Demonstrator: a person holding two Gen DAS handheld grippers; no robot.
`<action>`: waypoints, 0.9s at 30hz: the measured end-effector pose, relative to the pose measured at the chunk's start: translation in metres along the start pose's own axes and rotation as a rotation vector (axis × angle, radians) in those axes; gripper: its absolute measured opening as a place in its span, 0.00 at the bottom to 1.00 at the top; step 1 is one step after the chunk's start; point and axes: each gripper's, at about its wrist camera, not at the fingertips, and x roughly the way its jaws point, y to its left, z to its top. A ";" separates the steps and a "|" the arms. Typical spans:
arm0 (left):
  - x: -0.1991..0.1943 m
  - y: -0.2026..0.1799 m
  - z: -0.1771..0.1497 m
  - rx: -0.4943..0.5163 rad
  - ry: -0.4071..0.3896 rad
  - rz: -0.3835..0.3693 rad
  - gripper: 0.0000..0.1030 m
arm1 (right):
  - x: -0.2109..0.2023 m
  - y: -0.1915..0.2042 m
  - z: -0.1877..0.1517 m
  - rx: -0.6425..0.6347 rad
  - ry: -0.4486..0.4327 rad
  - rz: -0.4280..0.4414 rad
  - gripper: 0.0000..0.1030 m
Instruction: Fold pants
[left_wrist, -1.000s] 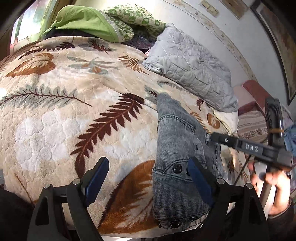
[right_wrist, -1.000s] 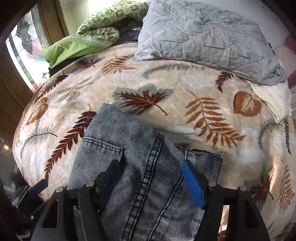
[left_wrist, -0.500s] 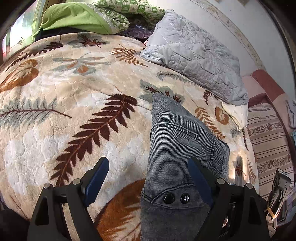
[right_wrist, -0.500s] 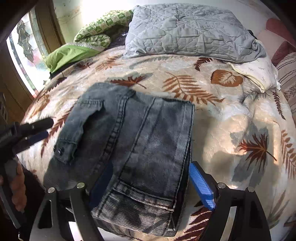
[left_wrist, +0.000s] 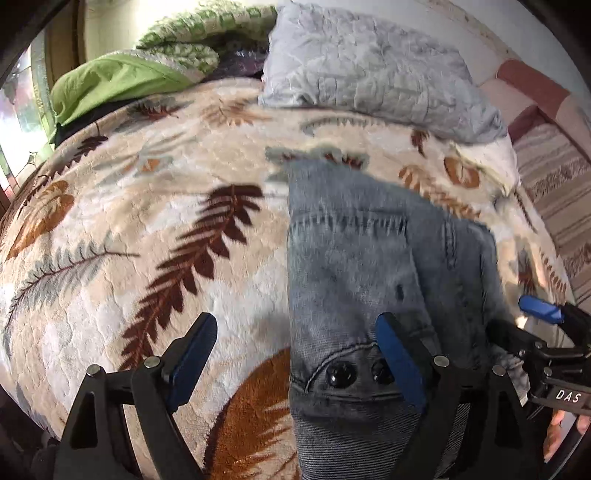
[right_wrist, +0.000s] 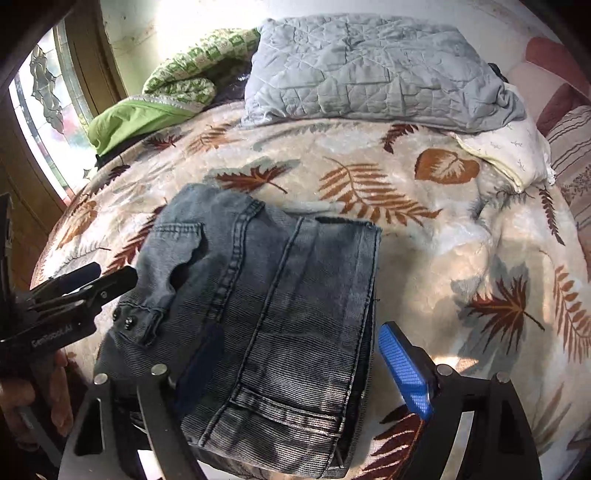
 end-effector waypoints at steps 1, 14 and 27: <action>0.002 0.001 -0.005 0.010 -0.024 -0.006 0.87 | 0.014 0.001 -0.005 -0.021 0.044 -0.023 0.85; -0.025 0.008 -0.044 -0.087 0.002 -0.197 0.83 | -0.015 0.004 0.054 0.033 0.014 0.126 0.87; -0.037 0.059 -0.018 -0.334 -0.083 -0.497 0.80 | 0.023 0.003 0.027 0.184 0.213 0.317 0.87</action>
